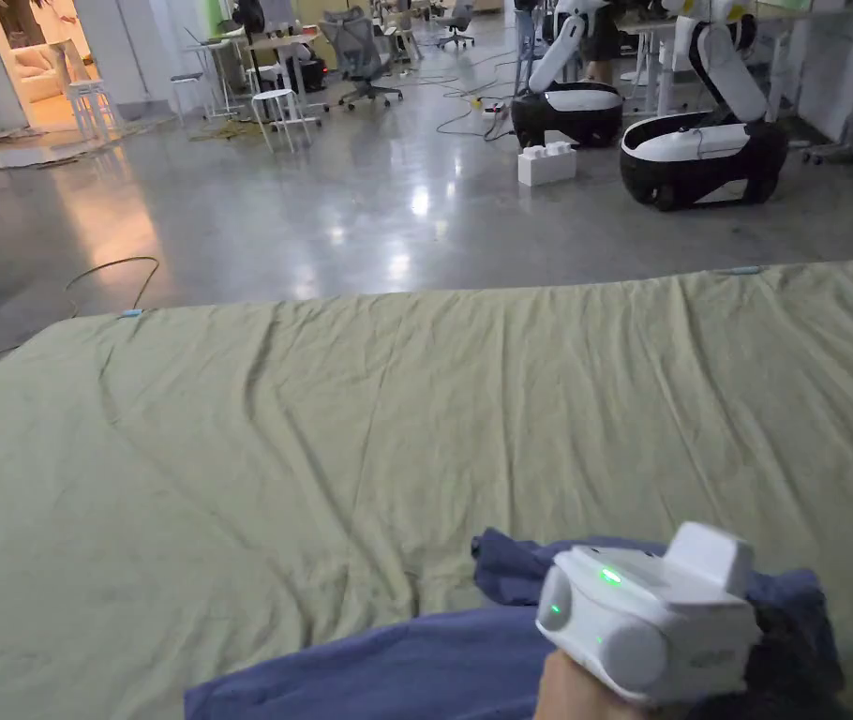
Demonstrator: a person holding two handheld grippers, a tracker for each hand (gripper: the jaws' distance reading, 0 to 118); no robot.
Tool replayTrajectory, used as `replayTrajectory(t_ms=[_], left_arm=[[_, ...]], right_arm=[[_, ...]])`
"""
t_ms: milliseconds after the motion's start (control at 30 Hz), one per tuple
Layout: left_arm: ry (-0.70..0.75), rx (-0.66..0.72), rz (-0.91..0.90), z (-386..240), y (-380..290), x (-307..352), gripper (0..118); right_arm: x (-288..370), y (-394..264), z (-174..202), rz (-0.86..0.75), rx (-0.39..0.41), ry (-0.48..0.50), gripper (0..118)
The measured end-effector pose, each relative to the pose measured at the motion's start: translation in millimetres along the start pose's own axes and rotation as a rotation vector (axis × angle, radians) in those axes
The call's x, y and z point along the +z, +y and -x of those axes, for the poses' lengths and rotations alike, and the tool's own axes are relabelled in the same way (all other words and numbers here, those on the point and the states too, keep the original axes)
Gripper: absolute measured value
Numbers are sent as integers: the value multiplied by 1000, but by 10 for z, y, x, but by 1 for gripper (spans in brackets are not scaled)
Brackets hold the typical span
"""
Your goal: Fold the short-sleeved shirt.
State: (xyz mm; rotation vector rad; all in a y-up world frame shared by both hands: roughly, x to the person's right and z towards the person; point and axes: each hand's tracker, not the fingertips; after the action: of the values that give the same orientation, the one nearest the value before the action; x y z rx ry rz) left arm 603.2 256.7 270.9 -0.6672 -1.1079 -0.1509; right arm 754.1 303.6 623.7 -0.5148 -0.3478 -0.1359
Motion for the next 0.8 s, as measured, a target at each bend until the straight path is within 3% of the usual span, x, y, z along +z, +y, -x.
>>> replayTrajectory(t_ms=[100,233,267,367,400,500,600,800], left_arm=[[-170,-99,139,-553,-387,-346,8],[-141,-247,202,-960,-744,-518,8],[-117,-127,178,-977,-821,-507,11],[-68,-20,121,-820,-788,-336,59],[-32,-2,82,-808,-755,-166,73],[56,24,-121,-597,-586,660,74],[252,10,-291,-520,-581,1696,74],[532,139,-580,-711,-900,3529,76]], right_arm=[[-10,-92,-48,28,-15,-19,1],[38,-135,-27,30,-28,8,1],[24,-136,-8,26,-26,14,1],[-67,-82,79,-1,-33,58,1],[-88,-44,116,-16,-28,79,1],[-145,169,260,-82,35,156,1],[-160,418,419,-158,95,195,1],[5,698,658,-343,93,200,1]])
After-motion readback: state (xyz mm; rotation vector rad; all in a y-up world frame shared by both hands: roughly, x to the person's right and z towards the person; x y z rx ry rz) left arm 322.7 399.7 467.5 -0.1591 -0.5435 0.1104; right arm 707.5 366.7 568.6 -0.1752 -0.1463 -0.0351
